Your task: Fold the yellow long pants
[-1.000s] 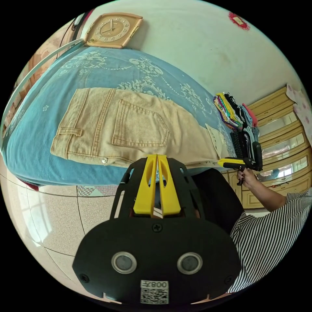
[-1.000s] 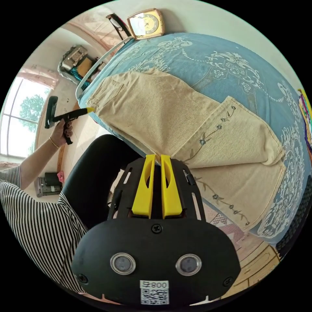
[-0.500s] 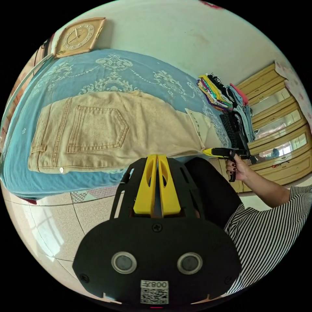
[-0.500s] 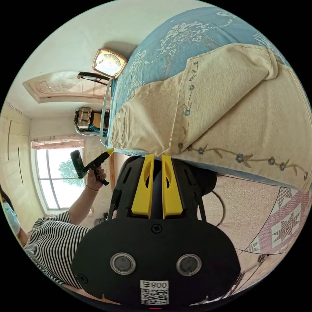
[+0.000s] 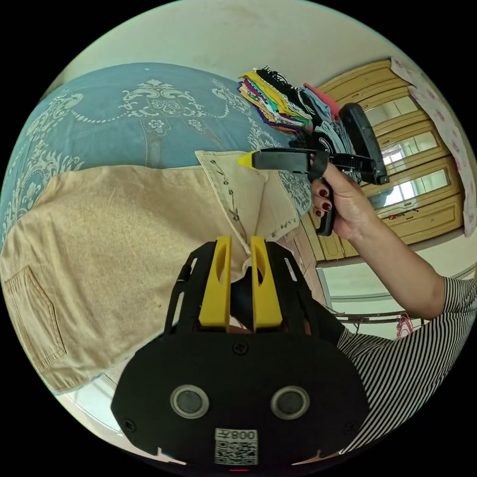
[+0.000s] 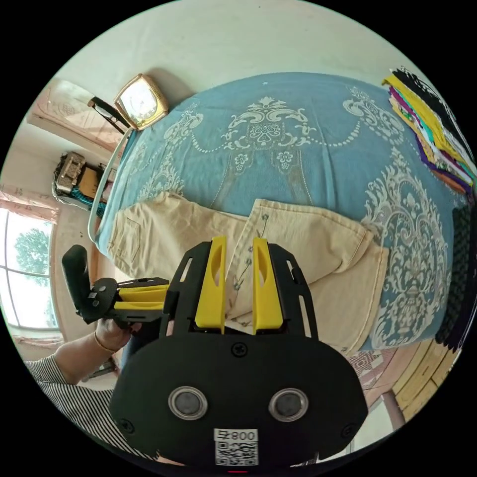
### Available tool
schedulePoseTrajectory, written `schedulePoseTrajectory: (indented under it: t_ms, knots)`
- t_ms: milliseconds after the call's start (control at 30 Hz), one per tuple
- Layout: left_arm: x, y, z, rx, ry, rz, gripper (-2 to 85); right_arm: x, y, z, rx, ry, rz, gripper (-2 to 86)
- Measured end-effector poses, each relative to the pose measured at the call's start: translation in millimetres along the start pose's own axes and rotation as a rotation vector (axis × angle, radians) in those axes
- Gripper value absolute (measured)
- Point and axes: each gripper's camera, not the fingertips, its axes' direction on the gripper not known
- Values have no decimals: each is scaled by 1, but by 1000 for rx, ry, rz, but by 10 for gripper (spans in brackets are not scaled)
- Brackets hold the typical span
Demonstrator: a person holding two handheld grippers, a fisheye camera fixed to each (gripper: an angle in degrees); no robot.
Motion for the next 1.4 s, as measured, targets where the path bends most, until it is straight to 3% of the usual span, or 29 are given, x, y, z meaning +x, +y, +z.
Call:
schedulePoseTrajectory:
  t_ms: [167,333,533,700,967,1167,1400]
  knots:
    - [-49,-19,74,-44,-2,-54,67,-21,-48,16,-103,214,-66,88]
    - [-90,-21,145,-83,15,-66,63,-22,-58,33,-216,280,-79,90]
    - [-131,-10,213,-70,50,-66,28,-18,-43,9,-181,314,-110,63]
    - [-153,2,257,-22,62,-36,14,14,-26,-41,-114,113,-40,18]
    - [-149,17,320,29,76,149,10,110,67,-178,211,-299,94,5]
    - [-136,32,407,-89,-10,341,14,174,170,-235,348,-348,242,4]
    - [-169,48,500,-189,10,347,27,248,271,-220,321,-415,553,3]
